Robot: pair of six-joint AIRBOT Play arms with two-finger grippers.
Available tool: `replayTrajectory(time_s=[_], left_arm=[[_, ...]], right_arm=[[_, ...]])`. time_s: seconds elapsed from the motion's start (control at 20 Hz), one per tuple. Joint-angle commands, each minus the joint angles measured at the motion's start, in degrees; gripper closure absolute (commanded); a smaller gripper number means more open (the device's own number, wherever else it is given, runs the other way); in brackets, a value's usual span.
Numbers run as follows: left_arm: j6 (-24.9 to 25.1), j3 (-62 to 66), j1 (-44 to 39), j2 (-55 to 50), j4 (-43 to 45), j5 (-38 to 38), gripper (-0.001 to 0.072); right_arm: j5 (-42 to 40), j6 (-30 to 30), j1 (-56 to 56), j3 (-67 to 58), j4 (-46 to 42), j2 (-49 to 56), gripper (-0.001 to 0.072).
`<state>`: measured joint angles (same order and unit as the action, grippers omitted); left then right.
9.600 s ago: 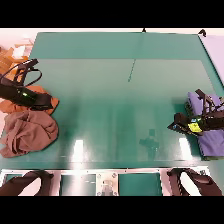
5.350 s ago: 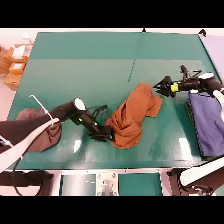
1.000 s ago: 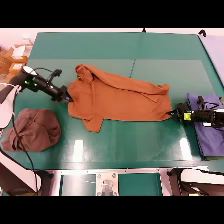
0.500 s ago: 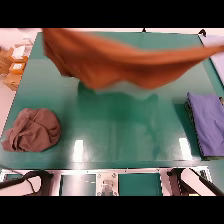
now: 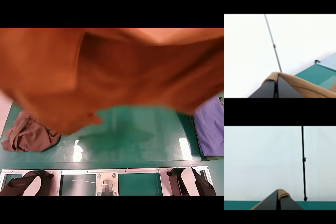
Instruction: Fold the shirts.
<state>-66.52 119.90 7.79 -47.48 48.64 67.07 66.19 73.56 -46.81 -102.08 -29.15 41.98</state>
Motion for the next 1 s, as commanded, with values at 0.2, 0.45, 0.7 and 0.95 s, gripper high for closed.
replayTrajectory(time_s=[0.2,0.45,0.7,0.95], left_arm=[[-1.8,-21.2,0.0,-4.2,3.3,-0.6,0.0686],[5.8,-32.9,0.0,-24.7,-6.3,-4.4,0.0686],[8.6,-32.5,-0.8,-48.4,-9.8,-10.5,0.0686],[9.6,-25.7,-0.8,-56.8,-12.9,-17.9,0.0686]], right_arm=[[-4.4,-4.0,8.3,24.1,0.1,2.4,0.0697],[-20.9,-9.6,22.8,41.9,-0.5,19.2,0.0697],[-25.0,-9.7,26.5,37.2,1.9,46.9,0.0697],[-21.6,-8.6,26.3,23.3,4.1,60.1,0.0697]])
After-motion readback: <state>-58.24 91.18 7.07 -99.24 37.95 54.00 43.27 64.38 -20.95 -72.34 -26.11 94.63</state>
